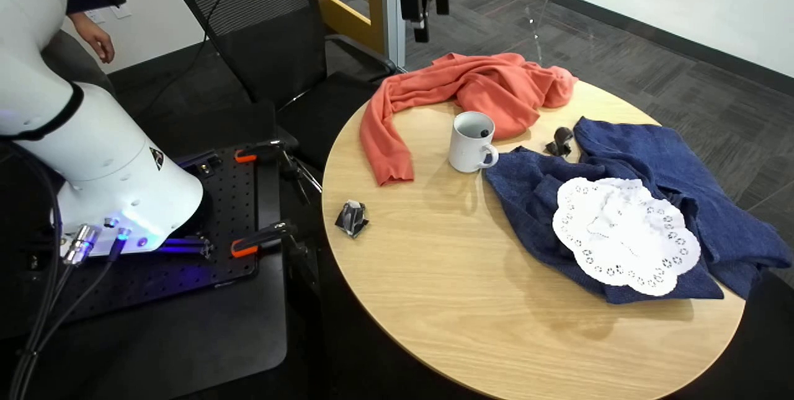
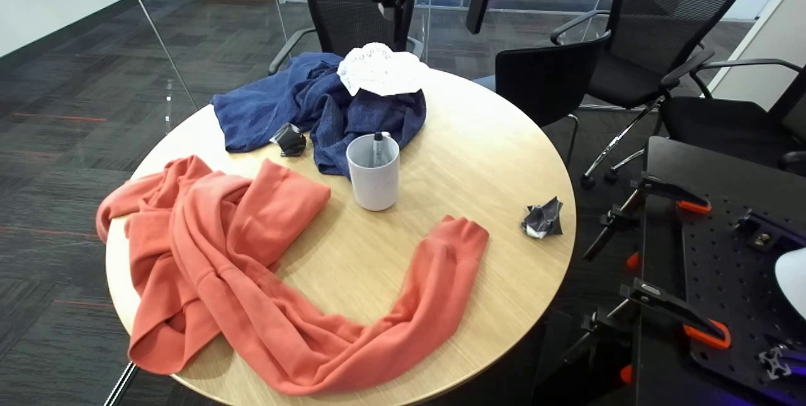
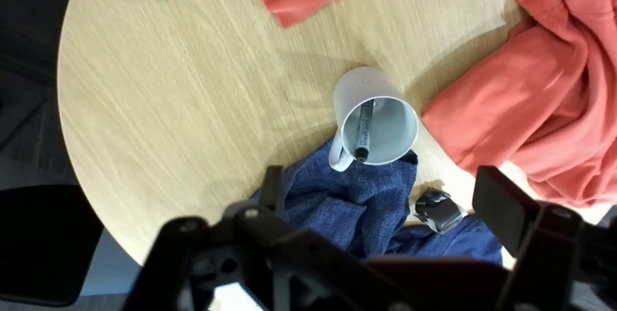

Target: Remove the marker from the mug.

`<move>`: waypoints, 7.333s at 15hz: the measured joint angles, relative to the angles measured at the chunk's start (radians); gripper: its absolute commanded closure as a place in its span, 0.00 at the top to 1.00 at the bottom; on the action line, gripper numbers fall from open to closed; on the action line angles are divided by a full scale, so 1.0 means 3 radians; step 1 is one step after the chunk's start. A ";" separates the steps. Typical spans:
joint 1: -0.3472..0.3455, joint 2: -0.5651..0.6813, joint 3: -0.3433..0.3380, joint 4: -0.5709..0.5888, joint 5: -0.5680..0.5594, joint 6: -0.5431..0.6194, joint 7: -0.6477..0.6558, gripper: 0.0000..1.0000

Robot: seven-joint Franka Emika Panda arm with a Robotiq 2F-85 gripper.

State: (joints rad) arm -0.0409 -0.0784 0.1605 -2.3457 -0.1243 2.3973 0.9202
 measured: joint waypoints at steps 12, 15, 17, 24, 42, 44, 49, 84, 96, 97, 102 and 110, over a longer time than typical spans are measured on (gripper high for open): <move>0.0249 0.1256 -0.0486 0.0834 0.0022 0.0460 0.0114 1.00; 0.0353 0.1497 -0.0598 0.1013 0.0030 0.0462 0.0191 1.00; 0.0406 0.1633 -0.0650 0.1099 0.0049 0.0462 0.0228 1.00; 0.0478 0.1781 -0.0692 0.1152 0.0148 0.0459 0.0228 1.00; 0.0506 0.1996 -0.0811 0.1211 0.0197 0.0455 0.0216 0.51; 0.0513 0.2021 -0.0809 0.1237 0.0238 0.0449 0.0207 0.46; 0.0518 0.2106 -0.0793 0.1319 0.0317 0.0359 0.0206 0.43; 0.0653 0.2576 -0.0949 0.1681 0.0461 0.0392 0.0211 0.04; 0.0933 0.2065 -0.1167 0.1253 0.0195 0.0636 0.0231 0.04; 0.0956 0.1957 -0.1195 0.1180 0.0132 0.0638 0.0235 0.04; 0.0982 0.1417 -0.1269 0.0833 -0.0202 0.0710 0.0435 0.04; 0.0727 0.0869 -0.1264 0.0441 -0.0248 0.0711 0.0590 0.04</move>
State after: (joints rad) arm 0.1772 0.1824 -0.2188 -2.2134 -0.1989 2.6106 1.0971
